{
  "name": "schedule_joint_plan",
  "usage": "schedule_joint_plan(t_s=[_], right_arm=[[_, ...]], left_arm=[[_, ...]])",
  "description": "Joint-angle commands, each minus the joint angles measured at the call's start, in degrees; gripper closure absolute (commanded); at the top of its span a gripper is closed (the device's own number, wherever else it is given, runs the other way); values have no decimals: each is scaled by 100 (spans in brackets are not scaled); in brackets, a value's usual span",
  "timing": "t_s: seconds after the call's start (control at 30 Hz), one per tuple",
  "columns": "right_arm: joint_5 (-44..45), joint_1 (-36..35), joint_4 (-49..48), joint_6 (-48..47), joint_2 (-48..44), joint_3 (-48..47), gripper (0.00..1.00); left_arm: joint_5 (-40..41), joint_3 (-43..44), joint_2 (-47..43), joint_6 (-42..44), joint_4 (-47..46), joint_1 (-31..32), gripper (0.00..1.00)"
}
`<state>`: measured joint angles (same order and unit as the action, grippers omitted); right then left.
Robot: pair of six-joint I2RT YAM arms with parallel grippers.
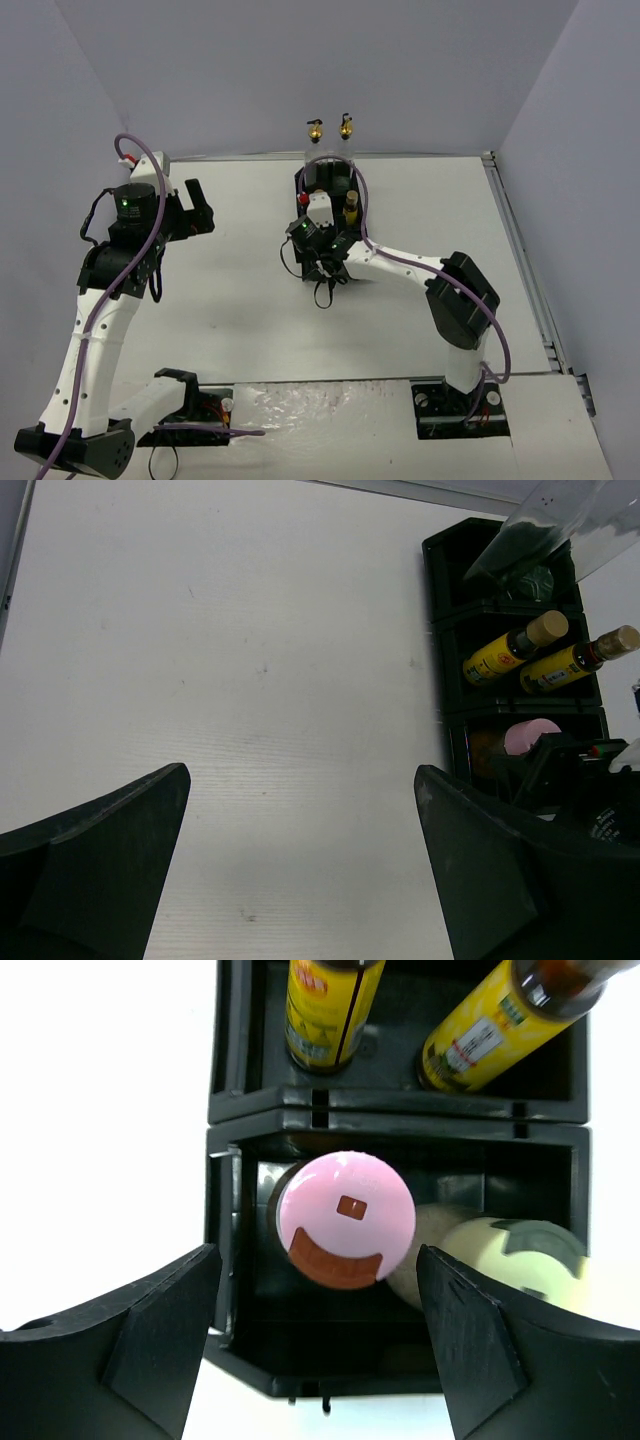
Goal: Organize the condiment bottles
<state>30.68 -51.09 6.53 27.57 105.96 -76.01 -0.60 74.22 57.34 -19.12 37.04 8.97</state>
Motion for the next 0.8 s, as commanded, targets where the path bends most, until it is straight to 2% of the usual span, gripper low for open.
schedule_joint_plan(t_s=[0.0,0.2,0.33,0.67,0.77], right_arm=[[390,-116,148,39,-689,-393,24],[521,-263,360,-20,-1042,-520,17],[492,-333,359,-51,-1465,-482,0],[937,-316,424,-296,-2877,-267,0],[1058,-107,503,-430,-3080,-297,0]], left_arm=[[-1,153,-48,14,-312,-45,8],[-1,163,-112,11,-273,-45,8],[-1,162,-138,6,-239,-45,8],[-78,77,-256,-46,-213,-45,8],[-98,49,-321,-55,-184,-36,8]])
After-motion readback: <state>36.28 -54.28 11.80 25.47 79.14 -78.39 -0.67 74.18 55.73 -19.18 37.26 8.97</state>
